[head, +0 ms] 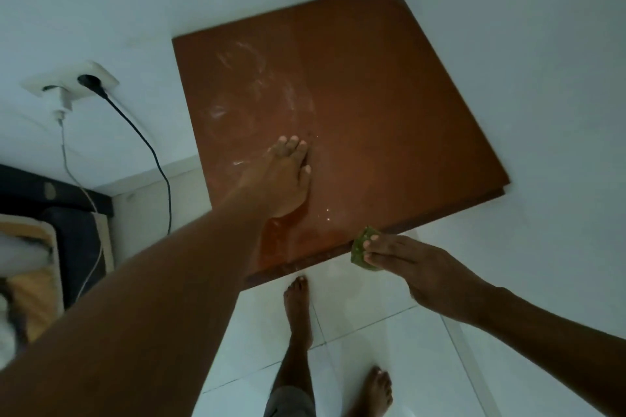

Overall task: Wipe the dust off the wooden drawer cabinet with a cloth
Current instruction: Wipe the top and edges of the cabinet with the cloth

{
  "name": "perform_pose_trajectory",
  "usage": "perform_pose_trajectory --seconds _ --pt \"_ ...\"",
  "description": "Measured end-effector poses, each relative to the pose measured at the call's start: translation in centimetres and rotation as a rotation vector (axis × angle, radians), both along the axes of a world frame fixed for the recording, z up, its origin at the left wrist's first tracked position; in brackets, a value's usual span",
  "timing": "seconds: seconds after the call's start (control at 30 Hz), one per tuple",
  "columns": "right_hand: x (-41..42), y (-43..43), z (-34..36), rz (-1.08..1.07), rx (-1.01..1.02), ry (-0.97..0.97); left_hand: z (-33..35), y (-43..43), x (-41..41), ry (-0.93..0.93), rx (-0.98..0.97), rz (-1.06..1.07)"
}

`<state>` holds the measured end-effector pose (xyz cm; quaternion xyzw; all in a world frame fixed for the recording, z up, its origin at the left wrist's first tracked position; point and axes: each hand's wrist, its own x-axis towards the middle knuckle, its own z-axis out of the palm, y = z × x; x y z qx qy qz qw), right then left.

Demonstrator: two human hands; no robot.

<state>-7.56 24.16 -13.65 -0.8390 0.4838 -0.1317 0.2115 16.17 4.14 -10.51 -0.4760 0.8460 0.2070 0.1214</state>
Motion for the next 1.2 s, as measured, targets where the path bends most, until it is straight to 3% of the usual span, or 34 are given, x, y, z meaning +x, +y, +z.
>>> perform_pose_trajectory --seconds 0.23,0.47,0.67,0.93,1.2 --pt "2.4 -15.3 3.0 -0.251 -0.043 -0.026 -0.8 0.5 5.6 0.002 -0.003 0.047" --pt "3.3 -34.9 1.3 -0.341 -0.112 0.102 -1.5 -7.0 6.6 0.084 -0.023 0.026" --pt "3.7 -46.0 0.0 -0.373 -0.050 0.173 -3.9 -9.9 6.3 0.217 -0.090 0.080" --pt "4.4 -44.0 -3.0 -0.245 -0.112 0.369 -6.0 -9.3 6.5 0.272 -0.168 0.063" --pt "4.4 -31.0 -2.7 -0.105 -0.077 0.356 -5.0 -9.3 6.3 0.269 -0.137 0.074"
